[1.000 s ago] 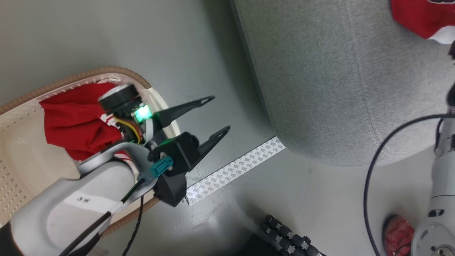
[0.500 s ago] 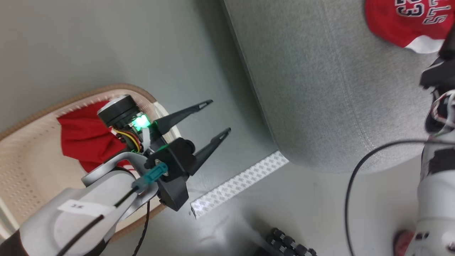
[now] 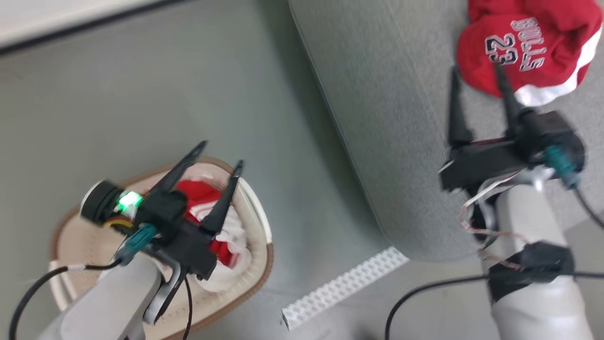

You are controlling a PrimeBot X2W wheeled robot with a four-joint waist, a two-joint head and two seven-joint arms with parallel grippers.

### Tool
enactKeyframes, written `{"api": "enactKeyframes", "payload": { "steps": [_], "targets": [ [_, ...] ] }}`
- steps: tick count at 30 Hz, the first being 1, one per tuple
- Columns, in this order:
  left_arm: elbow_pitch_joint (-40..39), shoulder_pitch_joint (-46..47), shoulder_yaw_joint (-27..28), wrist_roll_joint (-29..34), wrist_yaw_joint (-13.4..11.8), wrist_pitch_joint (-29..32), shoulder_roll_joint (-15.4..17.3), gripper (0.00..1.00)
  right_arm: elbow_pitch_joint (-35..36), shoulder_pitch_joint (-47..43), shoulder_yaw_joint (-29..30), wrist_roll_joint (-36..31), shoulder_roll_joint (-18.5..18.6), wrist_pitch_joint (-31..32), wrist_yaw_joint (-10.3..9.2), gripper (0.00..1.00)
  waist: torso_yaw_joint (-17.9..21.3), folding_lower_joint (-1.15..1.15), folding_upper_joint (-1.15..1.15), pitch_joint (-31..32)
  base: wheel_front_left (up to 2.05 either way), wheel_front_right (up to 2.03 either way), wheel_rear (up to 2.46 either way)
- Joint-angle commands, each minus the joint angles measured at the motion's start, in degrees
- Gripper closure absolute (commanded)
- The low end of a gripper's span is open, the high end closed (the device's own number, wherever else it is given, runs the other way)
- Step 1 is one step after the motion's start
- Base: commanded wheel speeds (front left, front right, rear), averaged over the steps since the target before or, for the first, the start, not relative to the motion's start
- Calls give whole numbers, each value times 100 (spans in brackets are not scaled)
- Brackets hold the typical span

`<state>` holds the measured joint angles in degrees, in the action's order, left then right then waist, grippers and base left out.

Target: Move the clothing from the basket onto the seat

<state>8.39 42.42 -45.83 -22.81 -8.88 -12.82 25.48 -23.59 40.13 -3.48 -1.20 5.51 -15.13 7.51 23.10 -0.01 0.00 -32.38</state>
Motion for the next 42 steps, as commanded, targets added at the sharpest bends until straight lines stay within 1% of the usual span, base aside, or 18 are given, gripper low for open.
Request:
{"api": "enactKeyframes", "payload": {
  "steps": [1, 3, 4, 5, 6, 7, 8, 9, 10, 11, 13, 19, 23, 29, 33, 36, 39, 42],
  "targets": [
    [88, -271, 168, -167, -139, -120, -51, 0, 98, -197, -286, 124, 14, -5, -3, 0, -422, 1, 0, 718, 0, 0, 0],
    [164, -496, 392, -328, -274, -182, -126, 0, 191, -329, -559, 278, 3, -6, -3, 0, -537, 1, 0, 910, 0, 0, 0],
    [164, -496, 392, -328, -274, -182, -126, 0, 191, -329, -559, 278, 3, -6, -3, 0, -537, 1, 0, 910, 0, 0, 0],
    [180, -718, 656, -510, -359, -226, -195, 0, 387, -437, -842, 409, 23, -6, -3, 0, -669, 1, 0, 1095, 0, 0, 0],
    [157, -825, 792, -513, -414, -240, -210, 0, 433, -517, -975, 498, 47, -6, -3, 0, -725, 1, 0, 1171, 0, 0, 0],
    [157, -825, 792, -513, -414, -240, -210, 0, 433, -517, -975, 498, 47, -6, -3, 0, -725, 1, 0, 1171, 0, 0, 0],
    [9, -1065, 1077, -454, -481, -237, -315, 0, 489, -690, -1203, 631, 142, -6, -3, 0, -875, 1, 0, 1341, 0, 0, 0],
    [9, -1065, 1077, -454, -481, -237, -315, 0, 489, -690, -1203, 631, 142, -6, -3, 0, -875, 1, 0, 1341, 0, 0, 0],
    [-94, -1365, 1376, -385, -541, -240, -407, 0, 501, -798, -1348, 744, 185, -6, -3, 0, -1035, 1, 0, 1495, 0, 0, 0],
    [-143, -1484, 1522, -355, -563, -241, -435, 0, 521, -835, -1430, 809, 201, -6, -3, 0, -1115, 1, 0, 1558, 0, 0, 0],
    [-229, -1732, 1793, -266, -580, -241, -521, 0, 587, -942, -1545, 923, 255, -5, -3, 0, -1272, 1, 0, 1690, 0, 0, 0],
    [-417, -2438, 2494, 16, -482, -242, -852, 0, 769, -1355, -1660, 1075, 391, -6, -3, 0, -1731, 1, 0, 2078, 0, 0, 0],
    [-545, -2911, 2957, 180, -389, -242, -1070, 0, 879, -1651, -1763, 1067, 476, -6, -3, 0, -1951, 1, 0, 2299, 0, 0, 0],
    [-708, -3571, 3492, 459, -142, -242, -1338, 0, 1022, -2121, -1783, 1019, 462, -6, -3, 0, -2142, 1, 0, 2627, 0, 0, 0],
    [-830, -3965, 3809, 676, 86, -243, -1536, 0, 1188, -2519, -1679, 945, 445, -6, -4, 0, -2196, 1, 0, 2926, 0, 0, 0],
    [-957, -4257, 4044, 684, 312, -243, -1782, 0, 1324, -2835, -1594, 849, 416, -6, -4, 0, -2197, 1, 0, 3093, 0, 0, 0],
    [-1073, -4470, 4243, 834, 489, -243, -1938, 0, 1438, -3093, -1523, 843, 365, -6, -4, 0, -2189, 1, 0, 3179, 0, 0, 0],
    [-1152, -4653, 4351, 1069, 661, -243, -2015, 0, 1540, -3301, -1556, 831, 331, -6, -4, 0, -2158, 1, 0, 3250, 0, 0, 0]
  ]
}}
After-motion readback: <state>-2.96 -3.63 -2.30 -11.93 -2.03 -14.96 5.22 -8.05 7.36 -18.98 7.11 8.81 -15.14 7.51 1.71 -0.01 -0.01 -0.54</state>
